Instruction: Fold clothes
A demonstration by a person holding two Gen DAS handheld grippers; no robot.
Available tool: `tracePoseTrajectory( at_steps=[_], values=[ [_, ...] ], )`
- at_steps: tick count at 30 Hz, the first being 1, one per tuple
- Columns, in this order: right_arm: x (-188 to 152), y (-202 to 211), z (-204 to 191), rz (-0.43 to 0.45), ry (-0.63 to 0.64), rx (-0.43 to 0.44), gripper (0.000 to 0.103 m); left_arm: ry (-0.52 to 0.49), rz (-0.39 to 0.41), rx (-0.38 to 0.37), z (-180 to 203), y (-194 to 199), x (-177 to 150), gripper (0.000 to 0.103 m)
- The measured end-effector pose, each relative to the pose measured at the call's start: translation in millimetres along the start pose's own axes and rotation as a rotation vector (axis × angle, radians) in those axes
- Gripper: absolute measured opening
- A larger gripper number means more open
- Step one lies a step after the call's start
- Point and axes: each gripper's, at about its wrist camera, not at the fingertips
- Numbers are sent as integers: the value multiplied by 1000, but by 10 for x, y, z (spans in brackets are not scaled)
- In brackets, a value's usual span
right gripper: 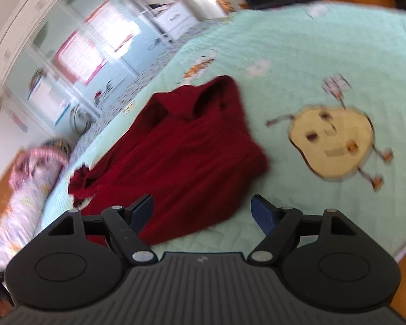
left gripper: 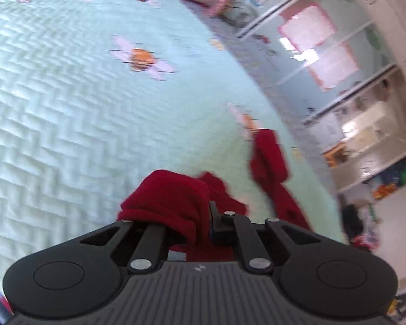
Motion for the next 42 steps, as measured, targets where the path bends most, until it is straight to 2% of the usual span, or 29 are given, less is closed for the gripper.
tracePoseTrajectory(
  at_steps=[3, 6, 14, 16, 17, 18, 23, 26, 28, 30, 31, 33, 34, 39, 42],
  values=[
    [49, 9, 219, 14, -145, 31, 80, 3, 32, 50, -136, 108, 130, 9],
    [118, -126, 362, -3, -247, 89, 80, -16, 25, 47, -53, 123, 205, 9],
    [269, -394, 382, -45, -292, 102, 81, -76, -9, 17, 250, 127, 386, 9],
    [299, -430, 376, -58, -297, 97, 61, -91, -18, 9, 326, 128, 431, 9],
    [305, -445, 389, -74, -310, 94, 24, -99, -22, 5, 364, 129, 454, 9],
    [310, -424, 389, -80, -321, 97, 14, -107, -27, 2, 401, 130, 476, 9],
    [457, 16, 81, -21, -235, 159, 13, -155, -53, -13, 602, 141, 582, 10],
    [565, 267, -113, 2, -150, 121, 14, -231, -80, 55, 649, 97, 550, 10],
    [532, 283, -116, -14, -101, 54, 21, -269, -120, 135, 560, -18, 467, 12],
    [430, 146, 0, -126, -75, -32, 47, -260, -188, 204, 365, -147, 356, 12],
    [375, 110, 109, -169, -117, -76, 50, -235, -200, 221, 243, -164, 332, 13],
    [302, 163, 325, -176, -224, -60, 50, -182, -206, 244, 21, -156, 315, 15],
    [289, 217, 397, -156, -248, -47, 50, -174, -205, 248, -46, -157, 323, 19],
    [412, 277, 447, -16, -149, -31, 50, -208, -168, 260, -111, -246, 410, 19],
    [511, 100, 343, 21, 35, -100, 50, -247, -157, 303, -50, -405, 418, 18]
  ],
)
Point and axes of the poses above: each gripper's, at about its wrist camera, not at the fingertips, and y roughly against the way its jaws point, z to its right, x to its top, and after that the axes turned 4 degrees about z, right-handed
